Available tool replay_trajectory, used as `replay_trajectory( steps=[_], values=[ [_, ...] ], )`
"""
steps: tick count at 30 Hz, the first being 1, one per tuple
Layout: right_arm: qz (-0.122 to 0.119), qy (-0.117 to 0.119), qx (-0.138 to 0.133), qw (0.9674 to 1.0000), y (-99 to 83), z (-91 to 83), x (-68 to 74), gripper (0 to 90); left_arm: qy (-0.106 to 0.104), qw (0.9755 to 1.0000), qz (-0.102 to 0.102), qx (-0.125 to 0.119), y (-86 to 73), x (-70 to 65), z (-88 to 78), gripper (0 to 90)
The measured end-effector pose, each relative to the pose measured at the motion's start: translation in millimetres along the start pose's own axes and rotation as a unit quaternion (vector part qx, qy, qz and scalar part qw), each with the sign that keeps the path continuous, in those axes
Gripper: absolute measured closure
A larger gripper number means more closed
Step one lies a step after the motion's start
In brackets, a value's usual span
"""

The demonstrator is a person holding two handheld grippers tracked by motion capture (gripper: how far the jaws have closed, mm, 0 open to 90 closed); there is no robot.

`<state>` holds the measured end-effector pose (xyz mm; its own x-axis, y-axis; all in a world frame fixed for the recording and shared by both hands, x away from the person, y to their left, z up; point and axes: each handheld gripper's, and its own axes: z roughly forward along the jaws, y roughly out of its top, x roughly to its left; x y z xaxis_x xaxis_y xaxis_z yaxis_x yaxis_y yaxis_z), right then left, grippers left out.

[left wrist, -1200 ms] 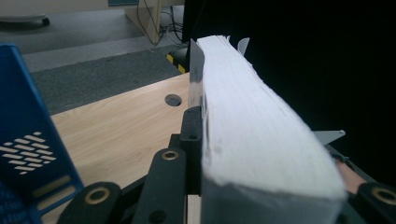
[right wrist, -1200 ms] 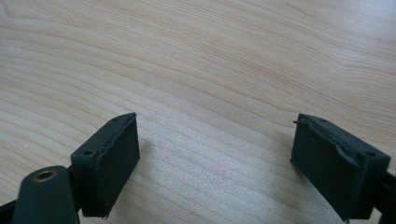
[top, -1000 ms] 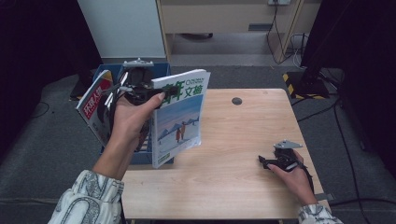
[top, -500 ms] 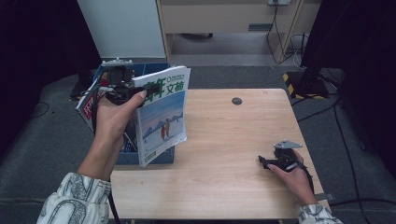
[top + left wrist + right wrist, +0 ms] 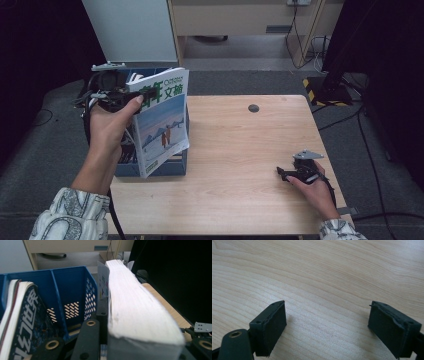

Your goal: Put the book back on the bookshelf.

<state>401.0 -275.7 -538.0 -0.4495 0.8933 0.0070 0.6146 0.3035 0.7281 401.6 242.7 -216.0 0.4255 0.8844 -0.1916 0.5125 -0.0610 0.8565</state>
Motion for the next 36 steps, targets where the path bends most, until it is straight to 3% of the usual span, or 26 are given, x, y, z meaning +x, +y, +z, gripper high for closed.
replay_trajectory(
  steps=[18, 36],
  values=[
    [0.0, 0.002, 0.0, 1.0, -0.4, -0.6, 0.4, 14.9, 0.044, 0.9986, -0.03, -0.003, -0.4, 32.5, 8.4, 73.3],
    [0.0, 0.004, -0.001, 1.0, -1.0, -1.0, 0.9, 14.9, 0.064, 0.9968, -0.048, -0.005, 1.8, 32.7, 42.3, 73.3]
  ],
)
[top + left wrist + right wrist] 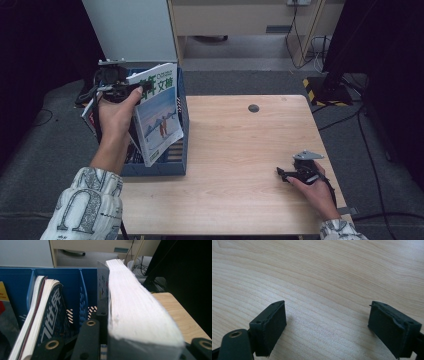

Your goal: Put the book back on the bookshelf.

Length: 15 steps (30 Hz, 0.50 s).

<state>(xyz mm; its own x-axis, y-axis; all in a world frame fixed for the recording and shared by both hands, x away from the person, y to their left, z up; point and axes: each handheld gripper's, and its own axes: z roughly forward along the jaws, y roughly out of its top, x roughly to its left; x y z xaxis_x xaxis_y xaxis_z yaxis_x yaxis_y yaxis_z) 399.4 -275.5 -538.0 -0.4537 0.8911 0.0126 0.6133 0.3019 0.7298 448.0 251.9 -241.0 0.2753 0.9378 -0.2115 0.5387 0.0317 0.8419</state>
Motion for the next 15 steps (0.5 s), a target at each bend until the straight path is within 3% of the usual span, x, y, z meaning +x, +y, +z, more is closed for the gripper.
replay_trajectory(
  steps=[15],
  values=[
    [-0.001, 0.001, 0.001, 1.0, -0.4, -0.5, 0.1, 14.9, 0.017, 0.9998, 0.008, 0.002, -1.4, -5.1, 16.5, 73.3]
  ],
)
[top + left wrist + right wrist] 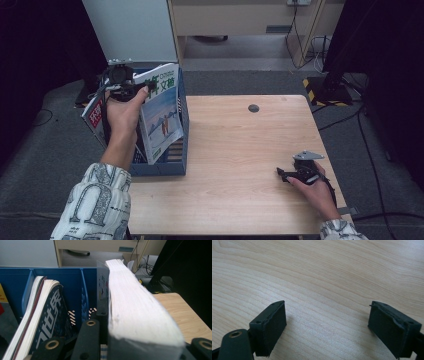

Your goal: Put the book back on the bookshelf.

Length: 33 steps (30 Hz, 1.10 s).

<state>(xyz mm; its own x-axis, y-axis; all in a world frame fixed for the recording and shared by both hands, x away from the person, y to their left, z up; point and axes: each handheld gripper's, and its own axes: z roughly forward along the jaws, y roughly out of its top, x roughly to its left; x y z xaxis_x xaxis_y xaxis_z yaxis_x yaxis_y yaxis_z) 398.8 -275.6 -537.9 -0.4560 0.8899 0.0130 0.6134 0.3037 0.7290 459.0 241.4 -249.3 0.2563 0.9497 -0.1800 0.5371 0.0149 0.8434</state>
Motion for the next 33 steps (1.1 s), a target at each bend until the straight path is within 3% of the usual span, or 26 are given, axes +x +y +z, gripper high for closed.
replay_trajectory(
  steps=[11, 33],
  values=[
    [0.0, 0.0, 0.0, 1.0, 0.0, 0.0, 0.0, 14.9, -0.023, 0.9997, -0.007, 0.004, -5.5, -8.5, 10.9, 73.2],
    [-0.001, 0.0, -0.001, 1.0, -0.2, 0.0, 0.1, 14.9, -0.03, 0.9992, -0.003, -0.026, -17.7, -3.9, 29.1, 73.2]
  ],
)
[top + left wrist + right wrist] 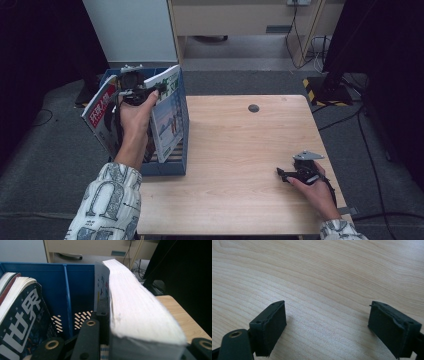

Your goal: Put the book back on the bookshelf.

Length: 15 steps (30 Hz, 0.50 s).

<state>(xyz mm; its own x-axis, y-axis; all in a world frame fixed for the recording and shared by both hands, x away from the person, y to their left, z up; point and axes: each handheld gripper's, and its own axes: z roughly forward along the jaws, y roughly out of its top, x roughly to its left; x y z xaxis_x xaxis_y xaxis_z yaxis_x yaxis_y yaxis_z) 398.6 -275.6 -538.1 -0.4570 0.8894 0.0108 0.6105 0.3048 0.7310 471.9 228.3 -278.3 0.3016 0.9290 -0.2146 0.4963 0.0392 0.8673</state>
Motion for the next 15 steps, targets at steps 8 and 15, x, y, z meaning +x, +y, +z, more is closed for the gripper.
replay_trajectory(
  steps=[8, 15],
  values=[
    [0.0, -0.001, -0.001, 1.0, -0.1, 0.2, 0.1, 14.9, -0.006, 0.9998, 0.004, -0.02, -8.3, -1.2, 2.3, 73.2],
    [0.0, -0.001, -0.002, 1.0, -0.1, 0.2, 0.2, 14.9, -0.008, 0.9991, 0.011, -0.04, -15.9, 0.8, 3.0, 73.2]
  ],
)
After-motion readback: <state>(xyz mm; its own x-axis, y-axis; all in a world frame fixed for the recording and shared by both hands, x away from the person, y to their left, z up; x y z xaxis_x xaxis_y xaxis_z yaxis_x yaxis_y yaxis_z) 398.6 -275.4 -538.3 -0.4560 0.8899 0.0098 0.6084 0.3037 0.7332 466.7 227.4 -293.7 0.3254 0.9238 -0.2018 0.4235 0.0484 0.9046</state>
